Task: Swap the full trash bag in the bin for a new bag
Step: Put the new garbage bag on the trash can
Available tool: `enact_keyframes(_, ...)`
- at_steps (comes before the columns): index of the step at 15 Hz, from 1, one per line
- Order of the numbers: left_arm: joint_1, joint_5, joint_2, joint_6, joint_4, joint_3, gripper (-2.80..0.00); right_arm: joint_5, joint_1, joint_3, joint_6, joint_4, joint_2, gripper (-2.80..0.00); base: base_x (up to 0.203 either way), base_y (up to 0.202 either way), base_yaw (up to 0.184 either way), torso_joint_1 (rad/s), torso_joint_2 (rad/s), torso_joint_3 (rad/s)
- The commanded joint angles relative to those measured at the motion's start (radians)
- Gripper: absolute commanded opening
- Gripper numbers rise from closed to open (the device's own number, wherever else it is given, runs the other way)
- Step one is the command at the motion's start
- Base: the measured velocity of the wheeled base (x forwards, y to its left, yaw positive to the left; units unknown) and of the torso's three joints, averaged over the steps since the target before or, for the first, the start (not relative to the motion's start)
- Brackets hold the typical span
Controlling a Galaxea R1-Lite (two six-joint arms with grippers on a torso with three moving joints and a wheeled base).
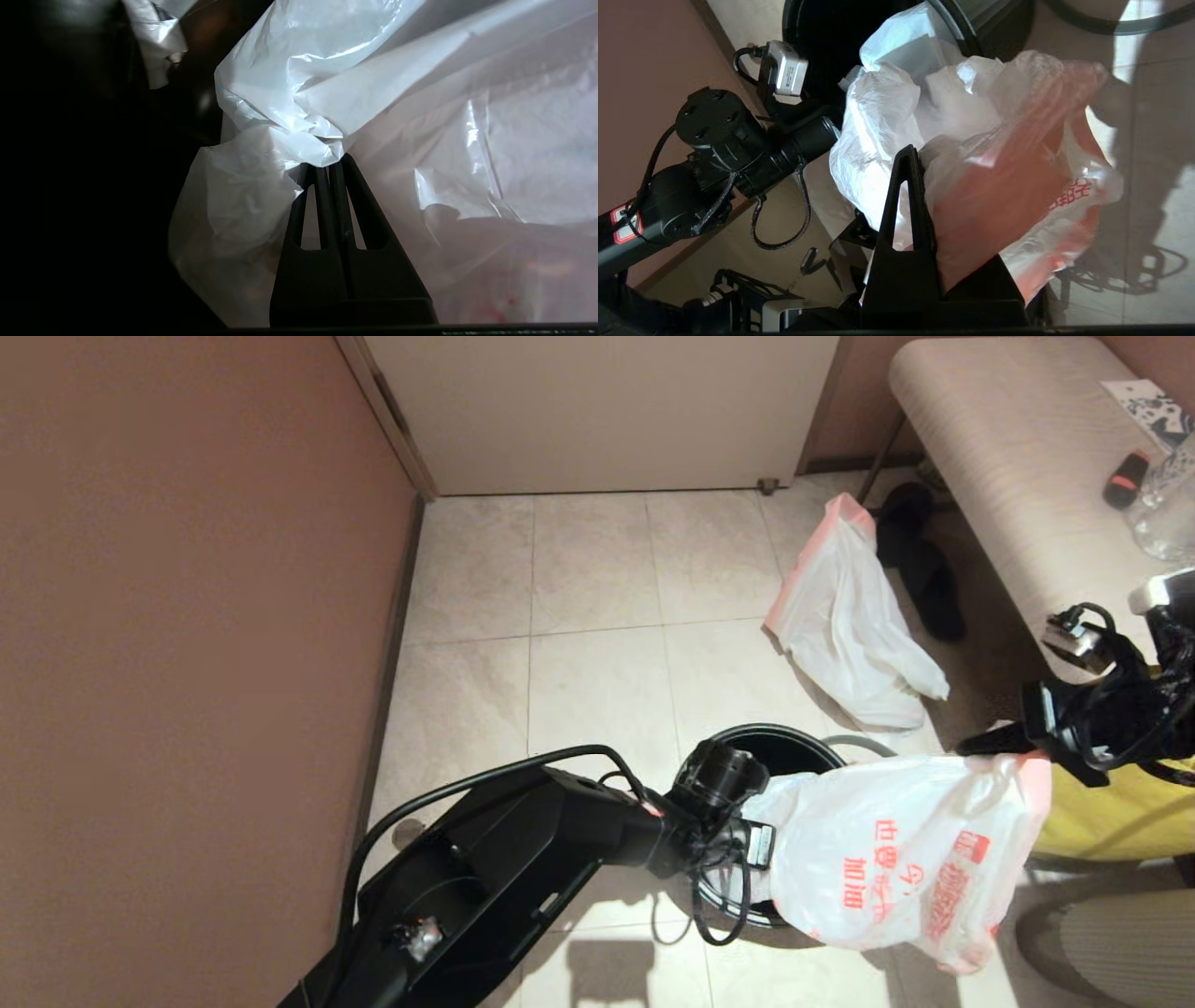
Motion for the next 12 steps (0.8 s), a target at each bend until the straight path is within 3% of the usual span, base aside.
enact_keyframes(1,0.005,0.028,-0.021,-0.004,-0.001,0.012,-2.8,0.008,0.031,-0.004,0.0,-0.012,0.047,-2.8,0.0,0.0,0.0,0.0,0.0,0.0)
enact_keyframes(3,0.022,0.054,-0.119,-0.006,-0.025,0.074,-2.8,0.014,0.066,-0.005,0.001,-0.054,0.035,-2.8,0.0,0.0,0.0,0.0,0.0,0.0)
enact_keyframes(7,0.022,0.07,-0.351,-0.009,-0.189,0.35,-2.8,0.024,0.117,-0.003,0.009,-0.073,-0.024,-2.8,0.0,0.0,0.0,0.0,0.0,0.0)
enact_keyframes(12,0.041,0.072,-0.472,-0.044,-0.358,0.625,-2.8,0.022,0.243,-0.019,0.02,-0.159,0.006,-2.8,0.0,0.0,0.0,0.0,0.0,0.0)
